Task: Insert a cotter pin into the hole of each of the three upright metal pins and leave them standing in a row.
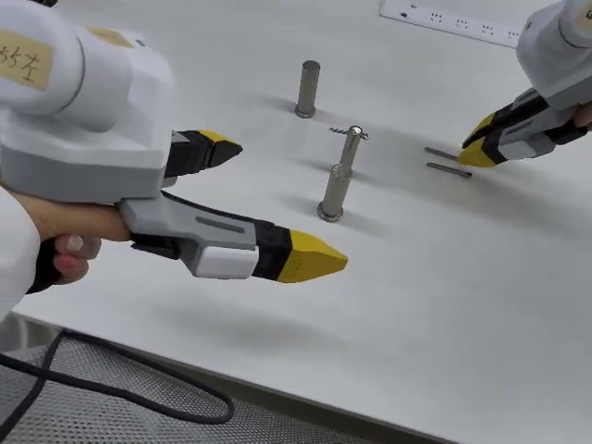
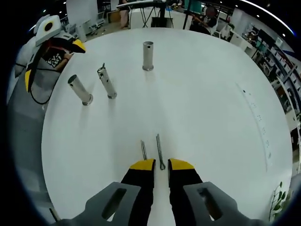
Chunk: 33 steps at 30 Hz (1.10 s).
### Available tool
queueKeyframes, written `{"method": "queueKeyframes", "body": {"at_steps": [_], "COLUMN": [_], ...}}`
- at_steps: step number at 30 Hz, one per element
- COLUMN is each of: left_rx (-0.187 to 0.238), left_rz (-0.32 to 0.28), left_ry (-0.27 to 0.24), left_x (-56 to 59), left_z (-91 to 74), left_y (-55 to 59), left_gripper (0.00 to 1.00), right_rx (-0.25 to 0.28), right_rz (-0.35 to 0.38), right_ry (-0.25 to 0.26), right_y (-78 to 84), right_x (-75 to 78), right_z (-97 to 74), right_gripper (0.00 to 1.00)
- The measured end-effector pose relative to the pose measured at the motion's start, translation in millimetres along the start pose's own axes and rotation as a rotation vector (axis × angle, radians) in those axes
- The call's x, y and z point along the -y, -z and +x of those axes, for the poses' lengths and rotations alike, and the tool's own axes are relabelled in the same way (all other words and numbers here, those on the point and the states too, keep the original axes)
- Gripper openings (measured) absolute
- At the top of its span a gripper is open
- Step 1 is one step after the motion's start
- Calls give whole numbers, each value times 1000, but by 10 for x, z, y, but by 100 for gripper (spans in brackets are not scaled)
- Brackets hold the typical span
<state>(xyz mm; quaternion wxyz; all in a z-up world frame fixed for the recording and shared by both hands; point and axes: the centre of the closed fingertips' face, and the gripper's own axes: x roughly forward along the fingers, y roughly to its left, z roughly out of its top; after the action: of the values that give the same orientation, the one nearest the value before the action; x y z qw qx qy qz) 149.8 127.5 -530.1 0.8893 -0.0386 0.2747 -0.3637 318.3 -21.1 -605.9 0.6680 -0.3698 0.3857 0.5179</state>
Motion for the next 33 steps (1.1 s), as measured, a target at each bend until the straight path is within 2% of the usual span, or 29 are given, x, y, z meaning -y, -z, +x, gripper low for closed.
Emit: {"method": "queueKeyframes", "body": {"at_steps": [10,13,15,24,33], "left_rx": [-2,0,1,-5,7], "left_rz": [-4,-5,-5,-19,-37], "left_ry": [11,13,14,14,16], "left_x": [18,23,21,19,51], "left_z": [8,11,9,20,79], "left_y": [13,6,5,48,5], "left_gripper": [96,96,96,95,94], "right_rx": [-44,-49,-65,-129,-194], "right_rz": [-24,-31,-65,-110,-191], "right_ry": [-16,-42,-40,-54,-109], "right_y": [2,-6,-9,-3,-1], "right_x": [25,-10,-6,-21,-8], "right_z": [78,87,90,92,102], "right_gripper": [4,0,0,0,0]}}
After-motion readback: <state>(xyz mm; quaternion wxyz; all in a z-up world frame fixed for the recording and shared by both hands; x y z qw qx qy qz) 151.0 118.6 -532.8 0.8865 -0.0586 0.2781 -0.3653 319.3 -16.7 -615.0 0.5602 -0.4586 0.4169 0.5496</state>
